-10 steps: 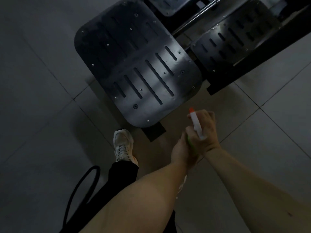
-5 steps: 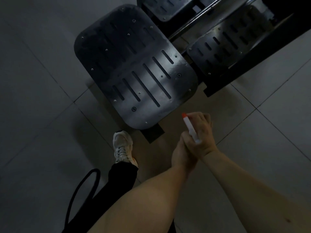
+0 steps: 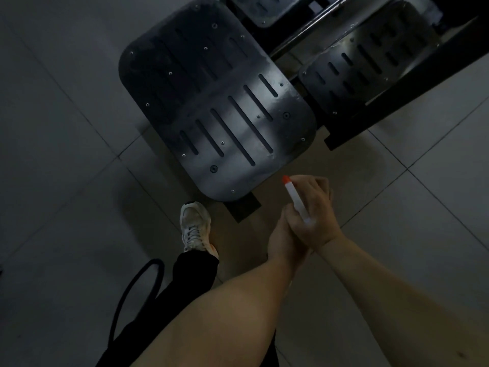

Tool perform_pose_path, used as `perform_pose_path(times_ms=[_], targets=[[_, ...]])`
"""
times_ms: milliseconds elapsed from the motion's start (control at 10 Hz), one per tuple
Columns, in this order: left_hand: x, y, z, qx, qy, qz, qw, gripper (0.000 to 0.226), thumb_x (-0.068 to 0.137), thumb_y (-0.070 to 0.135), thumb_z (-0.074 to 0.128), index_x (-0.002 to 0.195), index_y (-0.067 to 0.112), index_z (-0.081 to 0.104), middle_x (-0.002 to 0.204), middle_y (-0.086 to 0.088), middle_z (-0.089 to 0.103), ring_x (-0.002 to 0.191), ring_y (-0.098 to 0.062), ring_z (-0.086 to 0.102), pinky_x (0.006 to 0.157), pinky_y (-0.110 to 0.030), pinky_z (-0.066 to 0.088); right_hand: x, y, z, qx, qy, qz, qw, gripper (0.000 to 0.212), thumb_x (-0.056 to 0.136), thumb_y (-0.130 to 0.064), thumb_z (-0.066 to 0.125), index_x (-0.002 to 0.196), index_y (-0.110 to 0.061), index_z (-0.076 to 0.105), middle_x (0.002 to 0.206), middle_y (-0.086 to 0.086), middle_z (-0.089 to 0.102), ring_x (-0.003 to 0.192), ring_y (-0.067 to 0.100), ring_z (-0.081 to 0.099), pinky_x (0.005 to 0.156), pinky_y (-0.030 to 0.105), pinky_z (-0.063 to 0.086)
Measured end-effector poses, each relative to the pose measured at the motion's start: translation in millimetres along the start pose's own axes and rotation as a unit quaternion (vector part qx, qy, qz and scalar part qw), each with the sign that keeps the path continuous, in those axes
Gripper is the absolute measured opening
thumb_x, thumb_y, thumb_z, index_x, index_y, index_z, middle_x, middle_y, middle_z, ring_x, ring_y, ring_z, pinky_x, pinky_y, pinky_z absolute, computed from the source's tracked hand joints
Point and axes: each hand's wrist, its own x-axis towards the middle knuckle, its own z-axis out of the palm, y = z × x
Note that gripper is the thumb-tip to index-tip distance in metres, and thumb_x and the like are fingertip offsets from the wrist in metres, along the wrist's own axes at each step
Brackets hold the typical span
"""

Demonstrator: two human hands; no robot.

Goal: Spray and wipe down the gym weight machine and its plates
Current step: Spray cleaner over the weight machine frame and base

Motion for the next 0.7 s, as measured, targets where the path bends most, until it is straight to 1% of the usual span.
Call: perform_pose_path(times_ms=[100, 200, 300, 400, 500, 600, 700], targets=[[2, -4, 5, -0.063, 0.087, -0.008, 0.994, 0.062, 0.107, 0.033, 0.043, 0.159, 0.013, 0.017, 0.163, -0.012, 0.02, 0.153, -0.025, 0.018, 0.125, -0.043, 0.016, 3, 3, -1, -0.004, -0.035, -0.001, 0.999, 0.048, 0.076, -0.014, 0.072, 0.122, -0.018, 0.058, 0.112, -0.01, 0.045, 0.111, 0.015, 0.041, 0.088, 0.039, 0.046], [-19, -6, -13, -0.34, 0.058, -0.053, 0.937, 0.063, 0.107, 0.054, 0.027, 0.161, 0.028, 0.008, 0.147, 0.019, 0.046, 0.142, 0.001, 0.031, 0.12, -0.018, 0.024, 7, 13, -7, -0.02, -0.096, -0.013, 0.995, 0.057, 0.075, -0.027, 0.079, 0.125, -0.026, 0.052, 0.116, -0.014, 0.038, 0.111, 0.021, 0.043, 0.084, 0.043, 0.055], [-9, -21, -13, -0.459, 0.227, -0.174, 0.841, 0.097, 0.065, 0.073, 0.068, 0.145, 0.06, 0.015, 0.119, 0.035, 0.058, 0.106, 0.023, 0.052, 0.085, -0.001, 0.043, 13, 13, -17, -0.049, -0.158, -0.051, 0.985, 0.067, 0.071, -0.032, 0.087, 0.129, -0.019, 0.056, 0.118, -0.004, 0.048, 0.114, 0.021, 0.041, 0.087, 0.04, 0.053], [-25, -31, -25, -0.753, 0.105, -0.183, 0.624, 0.096, 0.07, 0.031, 0.093, 0.146, 0.047, 0.038, 0.116, 0.023, 0.064, 0.096, 0.014, 0.061, 0.078, -0.005, 0.048, 19, 4, -22, -0.07, -0.161, -0.099, 0.979, 0.05, 0.066, -0.03, 0.094, 0.106, -0.015, 0.066, 0.1, -0.01, 0.05, 0.098, 0.014, 0.04, 0.079, 0.026, 0.042], [-32, -34, -26, -0.753, 0.073, -0.216, 0.617, 0.071, 0.073, 0.026, 0.091, 0.132, 0.025, 0.051, 0.1, 0.029, 0.055, 0.083, 0.017, 0.054, 0.072, 0.001, 0.042, 21, -1, -19, -0.098, -0.133, -0.099, 0.981, 0.036, 0.068, -0.033, 0.094, 0.083, -0.017, 0.065, 0.08, -0.008, 0.051, 0.077, 0.012, 0.039, 0.066, 0.023, 0.038], [-39, -41, -33, -0.749, 0.071, -0.211, 0.624, 0.071, 0.076, 0.024, 0.089, 0.134, 0.029, 0.049, 0.102, 0.029, 0.053, 0.086, 0.014, 0.055, 0.082, -0.002, 0.045, 22, -16, -18, -0.094, -0.131, -0.096, 0.982, 0.038, 0.066, -0.031, 0.095, 0.08, -0.011, 0.065, 0.077, -0.011, 0.047, 0.077, 0.011, 0.039, 0.068, 0.021, 0.043], [-42, -42, -36, -0.734, 0.046, -0.215, 0.643, 0.056, 0.08, 0.032, 0.085, 0.129, 0.023, 0.059, 0.114, 0.014, 0.064, 0.104, -0.004, 0.062, 0.096, -0.024, 0.053, 30, -33, -19, -0.133, -0.184, -0.066, 0.972, 0.05, 0.065, -0.044, 0.093, 0.086, -0.024, 0.052, 0.082, -0.019, 0.035, 0.088, 0.011, 0.037, 0.082, 0.033, 0.043]])
